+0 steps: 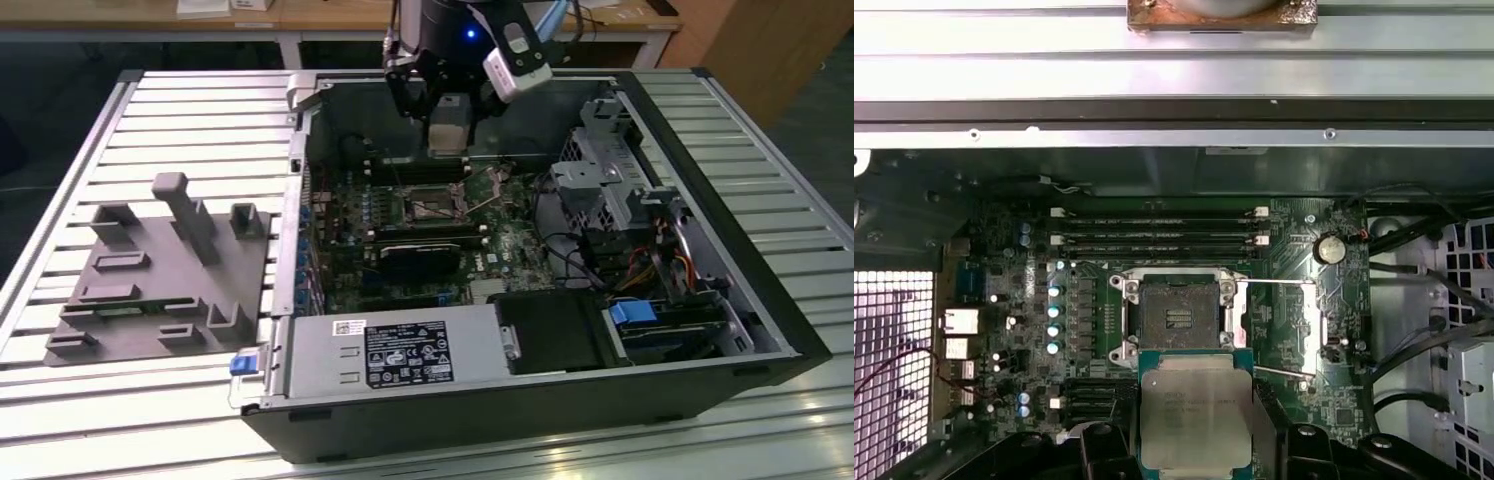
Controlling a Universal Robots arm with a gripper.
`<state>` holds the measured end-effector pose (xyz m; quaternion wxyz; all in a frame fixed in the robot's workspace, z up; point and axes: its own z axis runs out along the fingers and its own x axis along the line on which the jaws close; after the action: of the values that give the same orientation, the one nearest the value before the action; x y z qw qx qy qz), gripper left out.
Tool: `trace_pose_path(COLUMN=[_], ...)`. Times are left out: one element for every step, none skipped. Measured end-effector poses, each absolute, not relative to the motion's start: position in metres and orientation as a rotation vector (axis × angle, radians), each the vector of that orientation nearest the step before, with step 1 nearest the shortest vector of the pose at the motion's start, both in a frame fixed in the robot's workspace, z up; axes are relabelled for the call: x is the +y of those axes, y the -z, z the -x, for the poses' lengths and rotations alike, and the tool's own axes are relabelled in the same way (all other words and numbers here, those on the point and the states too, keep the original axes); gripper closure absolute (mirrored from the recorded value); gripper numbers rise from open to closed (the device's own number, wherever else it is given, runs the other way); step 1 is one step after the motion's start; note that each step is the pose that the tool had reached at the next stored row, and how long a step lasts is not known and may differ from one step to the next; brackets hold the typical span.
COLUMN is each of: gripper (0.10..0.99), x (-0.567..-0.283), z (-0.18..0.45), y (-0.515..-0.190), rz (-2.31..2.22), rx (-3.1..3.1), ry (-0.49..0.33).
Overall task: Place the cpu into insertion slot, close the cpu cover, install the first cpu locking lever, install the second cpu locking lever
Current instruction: 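Place the cpu into insertion slot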
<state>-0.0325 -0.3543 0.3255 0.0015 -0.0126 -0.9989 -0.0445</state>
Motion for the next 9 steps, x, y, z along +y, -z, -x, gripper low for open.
trace_pose_path(gripper=[0.549,0.549,0.549,0.549,0.549,0.549,0.549,0.549,0.549], x=[-0.354,-0.354,-0.354,-0.354,-0.354,-0.354,-0.354,-0.354,-0.354], z=[0.032,0.032,0.033,0.033,0.033,0.033,0.033,0.033,0.033], y=[-0.324,-0.322,-0.321,-0.319,-0.318,-0.317,-0.316,-0.315,-0.313], rz=[0.040,0.040,0.040,0.042,0.048,0.057,0.073,0.093,0.116], rx=[-3.136,-3.137,-3.139,-3.141,-3.143,-3.146,-3.148,-3.149,-3.150], ry=[0.140,0.139,0.138,0.136,0.134,0.132,0.130,0.128,0.125])
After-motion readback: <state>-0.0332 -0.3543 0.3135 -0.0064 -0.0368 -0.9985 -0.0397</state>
